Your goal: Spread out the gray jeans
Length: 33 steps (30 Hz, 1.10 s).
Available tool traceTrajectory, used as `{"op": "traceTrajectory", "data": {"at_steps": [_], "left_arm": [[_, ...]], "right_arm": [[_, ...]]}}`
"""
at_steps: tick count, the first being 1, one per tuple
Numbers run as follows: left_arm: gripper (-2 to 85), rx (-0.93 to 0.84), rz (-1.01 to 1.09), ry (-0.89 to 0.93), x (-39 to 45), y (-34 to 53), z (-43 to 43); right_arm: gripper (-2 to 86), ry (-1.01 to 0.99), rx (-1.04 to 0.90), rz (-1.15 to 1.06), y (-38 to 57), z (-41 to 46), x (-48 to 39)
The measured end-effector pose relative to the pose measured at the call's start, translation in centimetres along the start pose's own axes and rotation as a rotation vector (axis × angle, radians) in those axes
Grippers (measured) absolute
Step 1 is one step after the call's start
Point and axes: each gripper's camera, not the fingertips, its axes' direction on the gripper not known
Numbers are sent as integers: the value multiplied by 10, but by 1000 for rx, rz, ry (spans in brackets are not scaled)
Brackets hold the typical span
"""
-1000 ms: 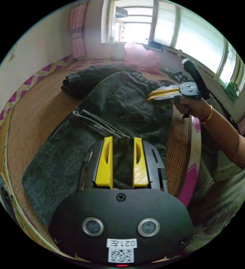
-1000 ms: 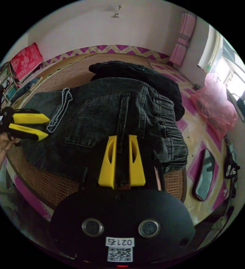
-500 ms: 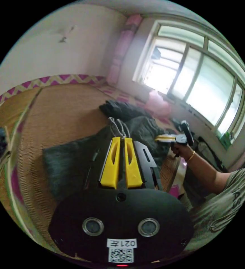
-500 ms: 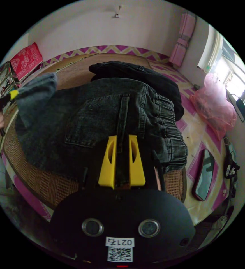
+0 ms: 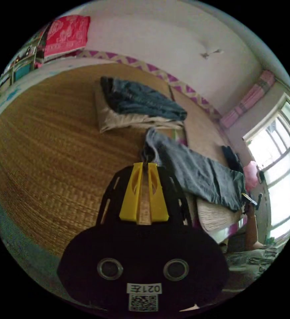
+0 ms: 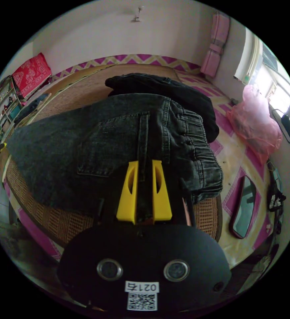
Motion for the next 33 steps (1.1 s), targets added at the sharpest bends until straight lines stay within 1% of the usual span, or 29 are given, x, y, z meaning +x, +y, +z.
{"op": "traceTrajectory", "data": {"at_steps": [1,2,3,4,6,7,8,9,10,12,16,20,23,25,28,30,33], "left_arm": [[-9,4,-27,20,-8,0,-2],[-9,70,-56,79,-21,3,-12],[-9,157,-53,100,-27,6,-25],[-8,190,-31,106,-27,6,-32],[-6,224,123,99,-11,3,-47],[-5,216,167,100,-4,1,-47],[0,187,255,114,10,-3,-45],[10,160,337,149,25,-8,-40],[18,144,371,162,33,-10,-36],[51,86,496,180,60,-21,-19],[63,8,638,130,90,-35,13],[71,-25,740,167,109,-46,34],[95,-67,871,139,125,-46,43],[106,-111,919,131,129,-44,50],[112,-158,970,127,132,-39,54],[118,-173,1003,125,133,-32,53],[126,-196,1053,105,136,-22,52]], "right_arm": [[71,-2,1,1,0,0,0],[70,-13,2,6,-1,-1,1],[68,-31,5,12,-1,-3,3],[66,-37,4,9,-2,-4,4],[53,-98,17,-53,-8,-20,5],[50,-118,49,-77,-9,-27,3],[57,-127,114,-126,-14,-40,0],[68,-109,161,-203,-22,-49,-8],[75,-93,174,-247,-27,-51,-12],[95,-37,137,-388,-54,-43,-22],[99,22,73,-486,-96,-20,-19],[102,56,22,-584,-128,-6,-8],[104,58,-30,-646,-145,3,-4],[90,28,-78,-683,-150,9,-3],[33,0,-99,-747,-149,7,-7],[6,14,-72,-779,-140,-2,-8],[-2,6,-24,-783,-128,-18,-2]]}}
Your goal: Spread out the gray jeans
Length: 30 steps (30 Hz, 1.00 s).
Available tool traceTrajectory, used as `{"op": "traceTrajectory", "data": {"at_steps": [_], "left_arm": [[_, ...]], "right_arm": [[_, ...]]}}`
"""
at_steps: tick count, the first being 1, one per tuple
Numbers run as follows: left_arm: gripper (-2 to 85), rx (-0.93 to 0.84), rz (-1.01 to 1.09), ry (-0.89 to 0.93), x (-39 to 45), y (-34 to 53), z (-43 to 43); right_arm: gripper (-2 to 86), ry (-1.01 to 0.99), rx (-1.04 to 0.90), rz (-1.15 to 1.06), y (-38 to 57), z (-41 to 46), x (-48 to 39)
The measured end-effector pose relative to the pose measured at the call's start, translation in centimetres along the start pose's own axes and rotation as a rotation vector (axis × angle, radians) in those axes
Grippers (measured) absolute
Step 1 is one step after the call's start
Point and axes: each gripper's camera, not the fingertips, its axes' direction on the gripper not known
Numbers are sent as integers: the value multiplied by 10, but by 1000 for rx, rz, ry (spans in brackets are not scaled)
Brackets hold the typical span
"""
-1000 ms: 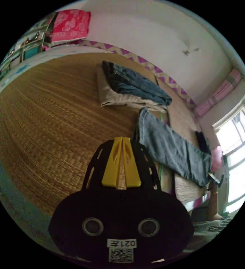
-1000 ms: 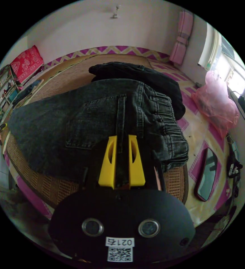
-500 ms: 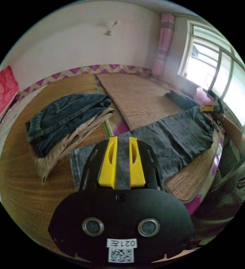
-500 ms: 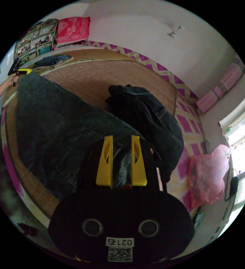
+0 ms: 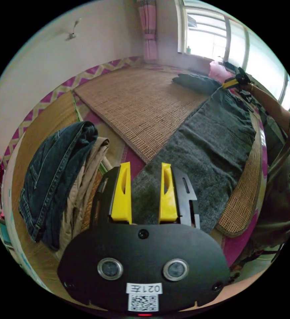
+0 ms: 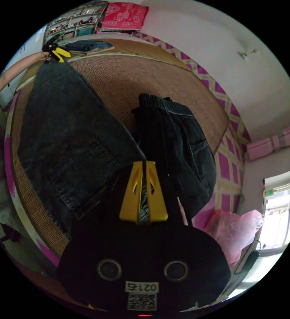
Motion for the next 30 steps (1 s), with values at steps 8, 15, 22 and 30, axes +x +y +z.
{"op": "traceTrajectory", "data": {"at_steps": [8,15,22,30], "left_arm": [[14,-54,100,-34,30,26,-7],[-8,343,73,-73,79,105,-122],[-9,461,101,-50,183,221,-209],[-9,298,-142,131,258,338,-157]], "right_arm": [[-5,-11,98,30,34,-39,-7],[-7,-53,310,75,109,-119,-28],[-7,-202,484,117,240,-195,-102],[-4,-371,290,284,343,-128,-200]]}}
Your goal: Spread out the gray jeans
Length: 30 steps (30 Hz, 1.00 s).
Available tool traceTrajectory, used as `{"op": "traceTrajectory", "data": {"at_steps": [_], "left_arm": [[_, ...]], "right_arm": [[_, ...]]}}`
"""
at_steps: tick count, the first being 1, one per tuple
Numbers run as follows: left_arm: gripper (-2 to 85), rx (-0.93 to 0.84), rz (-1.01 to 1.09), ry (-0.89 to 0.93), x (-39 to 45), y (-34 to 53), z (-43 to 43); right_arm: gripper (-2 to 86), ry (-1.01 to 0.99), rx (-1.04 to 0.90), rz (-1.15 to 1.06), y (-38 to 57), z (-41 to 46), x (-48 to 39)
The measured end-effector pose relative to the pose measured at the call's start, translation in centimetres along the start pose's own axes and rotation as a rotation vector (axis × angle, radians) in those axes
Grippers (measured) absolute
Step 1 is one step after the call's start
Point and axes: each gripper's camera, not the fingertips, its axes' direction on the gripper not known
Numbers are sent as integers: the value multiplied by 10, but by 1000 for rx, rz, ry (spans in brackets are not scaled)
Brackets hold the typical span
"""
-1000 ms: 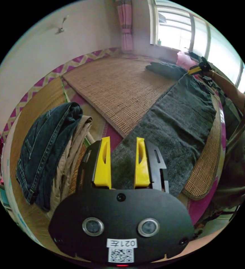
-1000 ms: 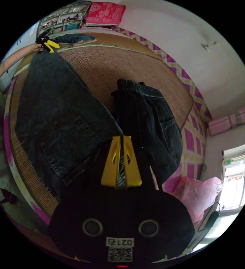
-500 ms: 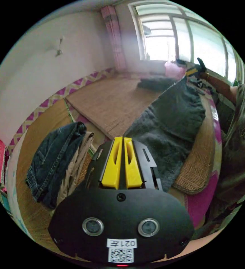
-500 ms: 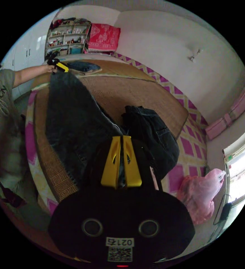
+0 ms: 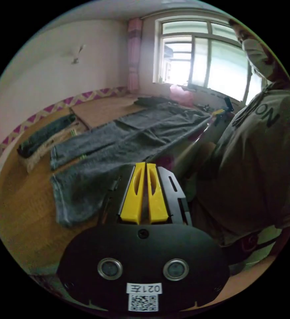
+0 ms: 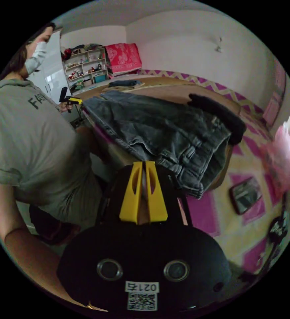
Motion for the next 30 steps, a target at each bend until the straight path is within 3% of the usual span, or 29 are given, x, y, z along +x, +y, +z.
{"op": "traceTrajectory", "data": {"at_steps": [5,8,11,16,19,22,30], "left_arm": [[-7,105,-135,30,4,40,-10],[-4,142,-134,31,8,46,-34],[9,252,-238,-98,-2,54,-72],[80,50,-432,-366,-34,55,-78],[32,-18,-511,-481,-41,63,-72],[-3,9,-499,-480,-35,74,-76],[-9,-60,-354,-647,3,78,-69]], "right_arm": [[7,-32,111,139,36,11,6],[33,-43,71,150,41,4,2],[61,-52,28,121,43,-18,-3],[72,15,200,188,42,-55,0],[61,152,142,259,25,-34,1],[12,306,-13,334,17,8,0],[-5,506,141,417,38,21,-46]]}}
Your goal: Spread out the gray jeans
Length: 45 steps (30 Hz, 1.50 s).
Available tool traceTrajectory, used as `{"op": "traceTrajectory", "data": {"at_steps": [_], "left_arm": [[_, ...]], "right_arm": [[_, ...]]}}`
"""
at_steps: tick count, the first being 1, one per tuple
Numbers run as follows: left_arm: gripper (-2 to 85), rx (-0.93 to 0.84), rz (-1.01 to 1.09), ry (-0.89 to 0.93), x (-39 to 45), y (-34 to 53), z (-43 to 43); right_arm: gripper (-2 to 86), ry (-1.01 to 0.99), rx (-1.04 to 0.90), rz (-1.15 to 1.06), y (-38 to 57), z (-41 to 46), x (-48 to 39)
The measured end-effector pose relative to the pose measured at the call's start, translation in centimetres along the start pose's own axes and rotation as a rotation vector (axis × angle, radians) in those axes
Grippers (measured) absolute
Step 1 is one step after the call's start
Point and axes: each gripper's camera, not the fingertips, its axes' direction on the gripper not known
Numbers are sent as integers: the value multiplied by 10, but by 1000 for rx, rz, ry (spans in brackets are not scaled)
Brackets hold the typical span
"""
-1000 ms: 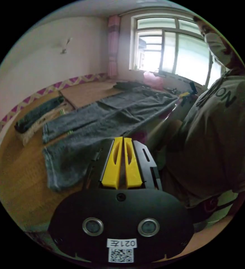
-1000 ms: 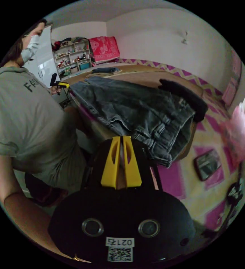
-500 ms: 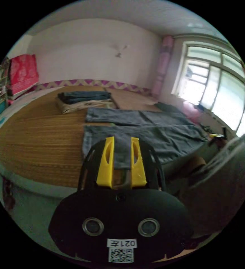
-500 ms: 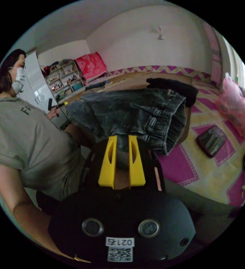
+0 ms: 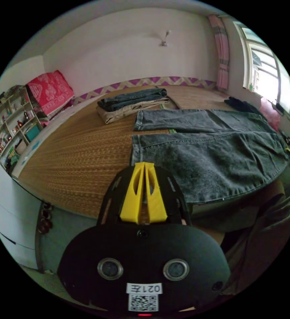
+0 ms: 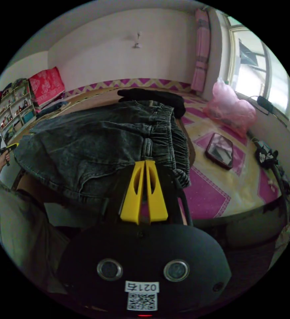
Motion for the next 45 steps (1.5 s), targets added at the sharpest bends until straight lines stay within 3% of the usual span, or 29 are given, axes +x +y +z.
{"op": "traceTrajectory", "data": {"at_steps": [8,13,16,23,26,29,33,45], "left_arm": [[-9,-50,131,-123,25,-1,-2],[-9,-73,70,-57,8,4,-4],[-10,-84,46,-5,-5,9,-5],[-9,-73,68,-140,-16,27,-12],[-6,83,-207,-19,-55,45,-50],[3,108,-419,170,-85,73,-70],[59,76,-553,240,-104,105,-68],[82,76,-868,449,-169,145,-28]], "right_arm": [[-4,176,-69,-84,2,-1,-33],[-4,192,-117,-107,2,-3,-35],[-4,204,-79,-90,13,-6,-33],[5,120,35,58,37,-25,-3],[37,89,218,277,57,-76,33],[92,-20,146,488,83,-91,66],[104,-206,72,706,117,-72,91],[101,-299,44,841,112,-35,111]]}}
